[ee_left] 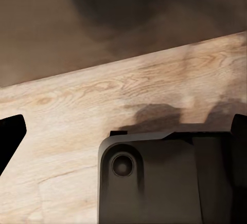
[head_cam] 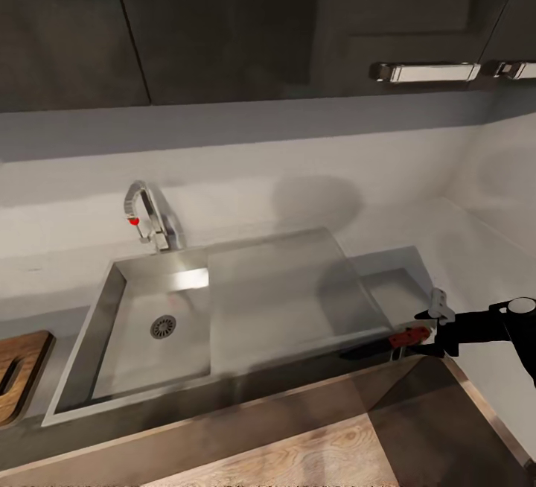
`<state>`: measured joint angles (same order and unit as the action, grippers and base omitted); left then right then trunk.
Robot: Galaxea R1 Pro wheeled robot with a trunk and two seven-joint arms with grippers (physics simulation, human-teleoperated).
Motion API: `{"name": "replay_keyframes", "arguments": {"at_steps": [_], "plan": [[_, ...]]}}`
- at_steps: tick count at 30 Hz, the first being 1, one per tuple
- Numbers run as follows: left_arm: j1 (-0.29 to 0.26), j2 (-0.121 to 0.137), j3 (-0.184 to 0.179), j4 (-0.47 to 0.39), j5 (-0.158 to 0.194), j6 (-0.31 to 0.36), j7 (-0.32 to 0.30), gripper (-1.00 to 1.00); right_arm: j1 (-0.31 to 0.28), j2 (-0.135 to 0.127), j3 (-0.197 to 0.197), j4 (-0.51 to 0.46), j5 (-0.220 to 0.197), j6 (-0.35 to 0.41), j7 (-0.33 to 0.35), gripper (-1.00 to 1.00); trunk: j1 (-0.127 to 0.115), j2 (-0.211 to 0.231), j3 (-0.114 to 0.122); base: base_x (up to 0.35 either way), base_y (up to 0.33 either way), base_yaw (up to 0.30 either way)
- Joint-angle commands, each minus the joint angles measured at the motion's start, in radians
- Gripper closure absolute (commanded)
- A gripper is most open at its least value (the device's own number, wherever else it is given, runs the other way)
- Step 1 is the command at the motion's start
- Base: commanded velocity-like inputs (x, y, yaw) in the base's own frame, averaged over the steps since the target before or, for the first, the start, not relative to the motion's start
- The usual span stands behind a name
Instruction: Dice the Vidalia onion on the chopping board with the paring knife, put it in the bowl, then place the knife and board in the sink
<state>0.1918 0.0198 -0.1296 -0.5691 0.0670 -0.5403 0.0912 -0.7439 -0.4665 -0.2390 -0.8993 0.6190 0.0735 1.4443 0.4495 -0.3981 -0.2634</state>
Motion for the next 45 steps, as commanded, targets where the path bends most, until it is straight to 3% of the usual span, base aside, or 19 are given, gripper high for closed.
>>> {"name": "replay_keyframes", "arguments": {"at_steps": [1, 44, 45], "plan": [[0.000, 0.002, -0.008, -0.002, 0.007, -0.001, 0.008, -1.00, -0.001, 0.000, -0.002, -0.001, 0.004, 0.008, 0.005, -1.00, 0.001, -0.002, -0.003, 0.000, 0.000, 0.000], [0.000, 0.001, -0.008, -0.002, 0.008, -0.001, 0.008, -1.00, -0.001, 0.001, 0.000, 0.000, 0.005, -0.006, -0.001, -1.00, 0.001, -0.002, -0.067, 0.000, 0.000, 0.000], [0.002, 0.002, -0.008, -0.003, 0.007, -0.003, 0.008, -1.00, -0.001, 0.006, 0.003, -0.035, 0.011, -0.013, -0.006, -1.00, 0.001, -0.002, -0.067, 0.000, 0.000, 0.000]]}}
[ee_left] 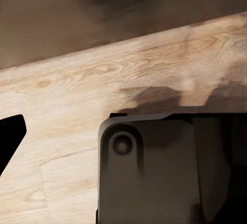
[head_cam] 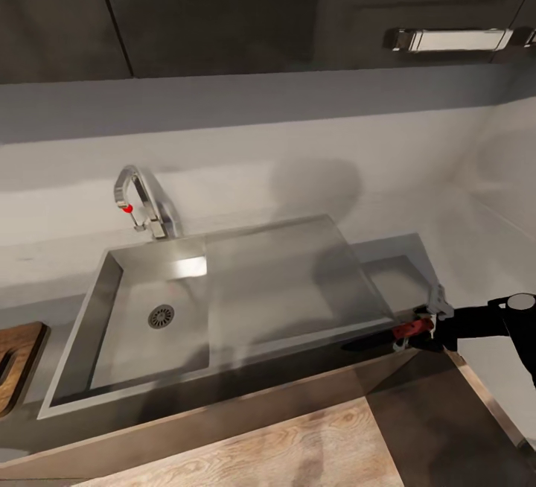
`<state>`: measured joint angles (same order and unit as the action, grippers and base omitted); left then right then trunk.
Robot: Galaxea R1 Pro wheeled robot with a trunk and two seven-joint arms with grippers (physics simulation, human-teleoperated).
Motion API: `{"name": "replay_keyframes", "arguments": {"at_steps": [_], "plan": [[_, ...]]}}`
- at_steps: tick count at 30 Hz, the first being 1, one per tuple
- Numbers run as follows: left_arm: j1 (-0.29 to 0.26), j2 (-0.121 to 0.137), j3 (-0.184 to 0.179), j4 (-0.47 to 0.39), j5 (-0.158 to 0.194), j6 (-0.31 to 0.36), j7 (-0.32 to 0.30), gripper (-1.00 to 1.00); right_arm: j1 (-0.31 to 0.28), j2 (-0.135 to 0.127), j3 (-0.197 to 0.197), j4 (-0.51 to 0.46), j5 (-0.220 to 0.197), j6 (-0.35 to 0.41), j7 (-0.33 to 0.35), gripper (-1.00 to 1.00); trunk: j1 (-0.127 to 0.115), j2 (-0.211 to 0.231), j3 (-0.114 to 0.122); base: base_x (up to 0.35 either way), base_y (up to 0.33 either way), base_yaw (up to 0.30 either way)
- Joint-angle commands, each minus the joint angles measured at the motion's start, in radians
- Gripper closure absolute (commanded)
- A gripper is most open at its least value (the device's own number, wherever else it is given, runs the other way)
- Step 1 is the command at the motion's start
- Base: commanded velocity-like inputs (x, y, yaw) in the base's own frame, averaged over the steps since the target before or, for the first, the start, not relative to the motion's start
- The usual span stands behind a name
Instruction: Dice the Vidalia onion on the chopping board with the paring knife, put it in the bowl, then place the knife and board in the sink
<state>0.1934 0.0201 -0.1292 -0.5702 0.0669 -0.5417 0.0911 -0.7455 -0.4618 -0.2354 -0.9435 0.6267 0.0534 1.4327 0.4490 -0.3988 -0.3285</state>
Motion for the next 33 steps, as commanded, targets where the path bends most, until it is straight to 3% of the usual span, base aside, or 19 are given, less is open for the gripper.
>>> {"name": "replay_keyframes", "arguments": {"at_steps": [1, 10, 33], "plan": [[0.000, 0.002, -0.009, -0.002, 0.007, -0.001, 0.009, -1.00, 0.001, 0.006, -0.001, 0.005, 0.006, 0.000, 0.002, -1.00, 0.001, -0.001, -0.002, 0.000, 0.000, 0.000], [0.000, 0.002, -0.009, -0.002, 0.007, -0.002, 0.009, -1.00, 0.001, 0.052, -0.001, -0.015, 0.007, -0.014, 0.005, -1.00, 0.001, -0.001, -0.002, 0.000, 0.000, 0.000], [0.000, 0.001, -0.009, -0.001, 0.007, -0.003, 0.009, -1.00, 0.001, 0.057, -0.001, 0.012, 0.007, -0.038, 0.008, -1.00, 0.001, -0.001, -0.002, -0.040, 0.000, 0.000]]}}
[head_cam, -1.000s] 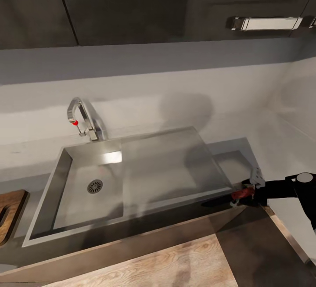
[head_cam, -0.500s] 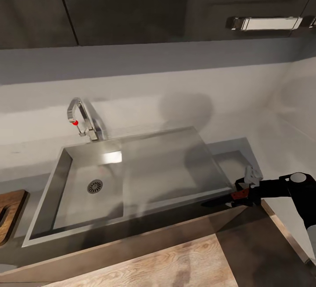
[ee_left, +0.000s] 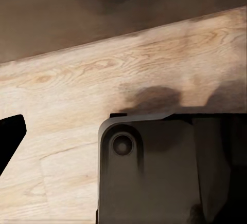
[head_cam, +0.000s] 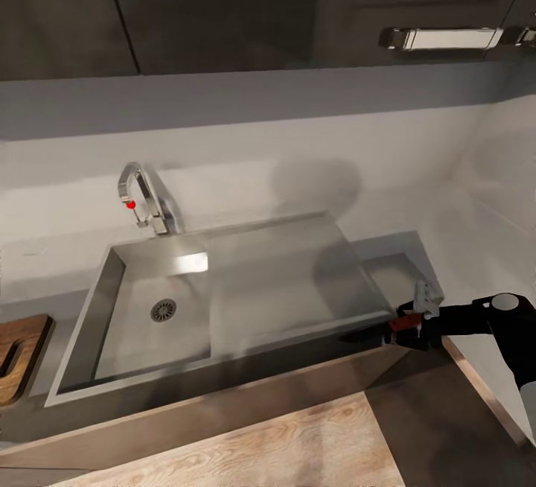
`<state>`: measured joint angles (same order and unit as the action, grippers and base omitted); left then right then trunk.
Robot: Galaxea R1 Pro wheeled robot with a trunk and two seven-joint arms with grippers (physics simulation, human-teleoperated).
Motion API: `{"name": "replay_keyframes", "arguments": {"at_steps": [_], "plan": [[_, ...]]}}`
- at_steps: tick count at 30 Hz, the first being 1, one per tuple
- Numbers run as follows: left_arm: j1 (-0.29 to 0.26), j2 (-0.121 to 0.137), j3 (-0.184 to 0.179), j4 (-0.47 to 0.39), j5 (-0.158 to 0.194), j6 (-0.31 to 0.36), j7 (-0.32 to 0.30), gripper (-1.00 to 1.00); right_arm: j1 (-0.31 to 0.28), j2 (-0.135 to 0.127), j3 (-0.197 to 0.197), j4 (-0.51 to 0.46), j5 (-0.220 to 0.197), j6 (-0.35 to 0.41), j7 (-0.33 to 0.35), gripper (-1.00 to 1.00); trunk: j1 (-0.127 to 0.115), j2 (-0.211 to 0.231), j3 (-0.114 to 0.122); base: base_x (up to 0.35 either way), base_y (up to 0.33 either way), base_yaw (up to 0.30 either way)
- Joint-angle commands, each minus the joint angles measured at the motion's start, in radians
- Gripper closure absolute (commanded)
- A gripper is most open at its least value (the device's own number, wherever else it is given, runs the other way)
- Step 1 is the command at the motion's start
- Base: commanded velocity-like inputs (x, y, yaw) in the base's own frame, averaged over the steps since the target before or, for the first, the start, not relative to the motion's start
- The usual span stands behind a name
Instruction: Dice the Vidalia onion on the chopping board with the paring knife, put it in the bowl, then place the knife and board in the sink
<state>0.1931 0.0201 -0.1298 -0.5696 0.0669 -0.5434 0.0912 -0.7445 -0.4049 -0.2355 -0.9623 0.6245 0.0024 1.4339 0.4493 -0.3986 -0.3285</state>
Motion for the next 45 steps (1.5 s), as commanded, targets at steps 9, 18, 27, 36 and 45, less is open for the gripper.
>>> {"name": "replay_keyframes", "arguments": {"at_steps": [9, 18, 27, 36, 45], "plan": [[0.000, 0.002, -0.008, -0.001, 0.007, -0.001, 0.008, -1.00, 0.000, 0.000, -0.002, 0.031, 0.038, 0.013, 0.006, -1.00, 0.001, -0.001, -0.002, -0.015, 0.000, 0.000], [0.000, 0.001, -0.008, -0.001, 0.007, 0.000, 0.008, -1.00, 0.000, 0.000, -0.002, 0.031, 0.052, 0.013, 0.004, -1.00, 0.001, -0.001, -0.002, 0.000, 0.000, 0.000], [0.000, 0.001, -0.008, -0.001, 0.007, 0.000, 0.008, -1.00, 0.000, 0.000, -0.002, 0.032, 0.051, 0.013, 0.005, -1.00, 0.001, -0.001, -0.002, 0.000, 0.000, 0.000], [0.000, 0.001, -0.008, -0.001, 0.007, -0.001, 0.008, -1.00, 0.000, 0.003, -0.001, 0.034, 0.048, -0.001, 0.007, 1.00, 0.001, -0.001, -0.002, 0.000, 0.000, 0.000], [0.000, 0.001, -0.008, -0.001, 0.007, -0.001, 0.008, -1.00, 0.000, 0.003, -0.001, 0.034, 0.049, -0.004, 0.007, 1.00, 0.001, -0.001, -0.002, 0.000, 0.000, 0.000]]}}
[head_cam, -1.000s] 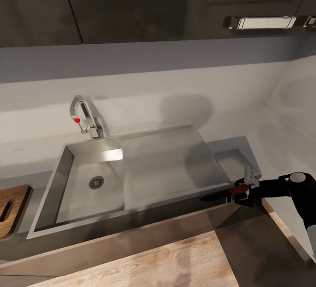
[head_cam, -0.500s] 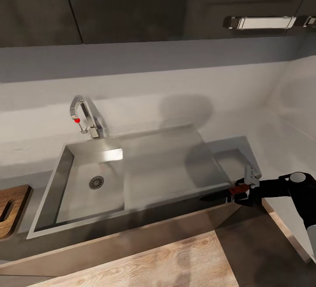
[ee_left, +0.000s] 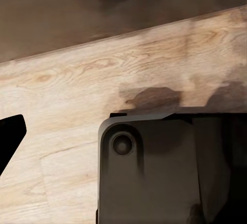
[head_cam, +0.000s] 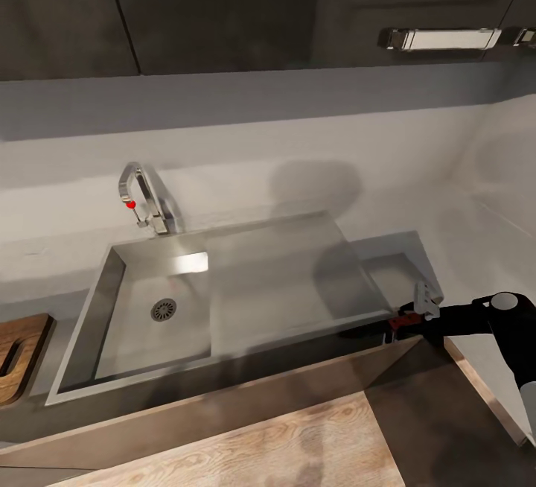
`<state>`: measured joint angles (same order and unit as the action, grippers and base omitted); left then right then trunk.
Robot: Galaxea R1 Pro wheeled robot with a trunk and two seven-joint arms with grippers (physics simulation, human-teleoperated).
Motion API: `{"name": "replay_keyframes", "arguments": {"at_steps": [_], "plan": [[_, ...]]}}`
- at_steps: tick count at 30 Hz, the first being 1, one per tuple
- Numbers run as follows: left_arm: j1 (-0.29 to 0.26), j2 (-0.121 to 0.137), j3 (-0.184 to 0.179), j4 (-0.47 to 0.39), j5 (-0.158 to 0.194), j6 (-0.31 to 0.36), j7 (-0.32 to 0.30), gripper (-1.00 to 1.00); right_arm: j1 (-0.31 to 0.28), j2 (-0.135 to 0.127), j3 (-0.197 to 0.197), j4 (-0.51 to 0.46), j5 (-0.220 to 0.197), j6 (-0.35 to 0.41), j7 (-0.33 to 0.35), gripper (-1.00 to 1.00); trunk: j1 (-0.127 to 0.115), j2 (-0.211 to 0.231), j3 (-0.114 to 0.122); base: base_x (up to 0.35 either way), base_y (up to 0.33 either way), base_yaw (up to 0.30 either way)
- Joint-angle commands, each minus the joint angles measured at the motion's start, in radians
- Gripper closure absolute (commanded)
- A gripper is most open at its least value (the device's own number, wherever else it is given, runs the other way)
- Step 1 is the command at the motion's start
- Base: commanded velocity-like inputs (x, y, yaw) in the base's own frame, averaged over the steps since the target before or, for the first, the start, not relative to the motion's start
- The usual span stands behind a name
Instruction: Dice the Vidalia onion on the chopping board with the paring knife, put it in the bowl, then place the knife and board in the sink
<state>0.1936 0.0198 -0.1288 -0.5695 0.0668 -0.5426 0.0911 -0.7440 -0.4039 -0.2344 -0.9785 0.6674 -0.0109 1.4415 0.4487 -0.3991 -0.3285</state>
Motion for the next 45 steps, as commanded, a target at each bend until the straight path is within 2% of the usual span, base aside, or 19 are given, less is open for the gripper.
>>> {"name": "replay_keyframes", "arguments": {"at_steps": [1, 45], "plan": [[0.000, 0.002, -0.009, -0.001, 0.007, -0.001, 0.009, -1.00, 0.000, 0.002, -0.002, 0.050, 0.006, 0.009, -0.001, 1.00, 0.001, -0.001, -0.002, 0.000, 0.000, 0.000], [0.000, 0.002, -0.009, -0.004, 0.007, -0.002, 0.009, -1.00, 0.000, 0.007, -0.002, 0.065, 0.006, 0.009, -0.004, 1.00, 0.001, -0.001, -0.002, -0.029, 0.028, 0.000]]}}
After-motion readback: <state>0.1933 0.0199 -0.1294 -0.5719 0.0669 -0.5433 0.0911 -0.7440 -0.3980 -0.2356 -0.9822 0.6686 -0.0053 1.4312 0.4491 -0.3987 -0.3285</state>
